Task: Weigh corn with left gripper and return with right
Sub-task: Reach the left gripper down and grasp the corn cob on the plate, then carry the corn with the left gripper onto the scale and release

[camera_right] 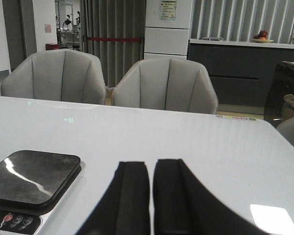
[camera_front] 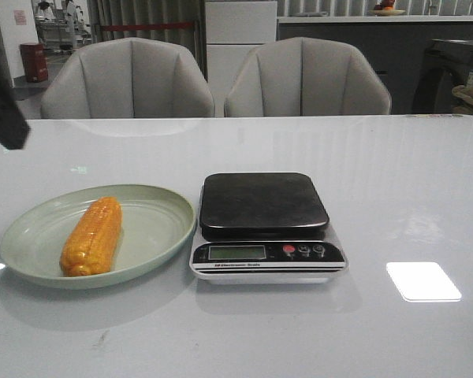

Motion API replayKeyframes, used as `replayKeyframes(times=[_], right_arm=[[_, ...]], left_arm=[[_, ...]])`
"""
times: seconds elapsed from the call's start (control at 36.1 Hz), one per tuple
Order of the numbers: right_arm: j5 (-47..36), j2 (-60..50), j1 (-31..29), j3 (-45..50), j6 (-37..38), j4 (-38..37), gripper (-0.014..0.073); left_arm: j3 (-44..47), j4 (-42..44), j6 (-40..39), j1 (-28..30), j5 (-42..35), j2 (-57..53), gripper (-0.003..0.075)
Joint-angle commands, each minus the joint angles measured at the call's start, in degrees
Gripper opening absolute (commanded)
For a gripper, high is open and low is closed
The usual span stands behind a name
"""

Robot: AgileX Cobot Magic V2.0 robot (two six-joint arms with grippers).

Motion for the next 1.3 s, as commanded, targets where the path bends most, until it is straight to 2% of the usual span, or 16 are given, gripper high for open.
replayKeyframes(times=[0.0, 0.3, 0.5, 0.64, 0.78, 0.89, 1.08, 1.27], right_arm=[[-4.8, -1.0, -0.4, 0.6, -0.4, -0.6, 0.0197], [-4.8, -1.0, -0.4, 0.6, -0.4, -0.6, 0.0197], [-4.8, -1.0, -0.4, 0.6, -0.4, -0.6, 0.0197], [-4.8, -1.0, -0.4, 0.6, -0.4, -0.6, 0.0197], [-4.8, -1.0, -0.4, 0.6, -0.4, -0.6, 0.0197], [-4.8, -1.0, -0.4, 0.6, -0.4, -0.6, 0.0197], [-4.8, -1.0, -0.4, 0.6, -0.4, -0.6, 0.0197], [-4.8, -1.0, -0.4, 0.6, -0.4, -0.6, 0.0197]], left_arm=[[-4.0, -0.7, -1.8, -2.5, -5.1, 4.7, 0.0586], [-10.3, -1.5, -3.8, -4.3, -4.6, 19.5, 0.0585], [-11.6, -3.3, -4.2, -4.8, -4.3, 25.0, 0.0565], [-12.5, -3.3, -4.2, -6.1, -2.2, 27.9, 0.0448], [-15.3, -3.3, -4.2, -6.9, 0.5, 29.0, 0.0238], [-19.5, -3.3, -4.2, -7.3, 2.3, 29.0, 0.0107], [-27.3, -4.0, -4.2, -9.7, 3.4, 29.1, 0.0115], [-32.2, -8.2, -4.2, -12.5, 3.0, 31.1, 0.0116]])
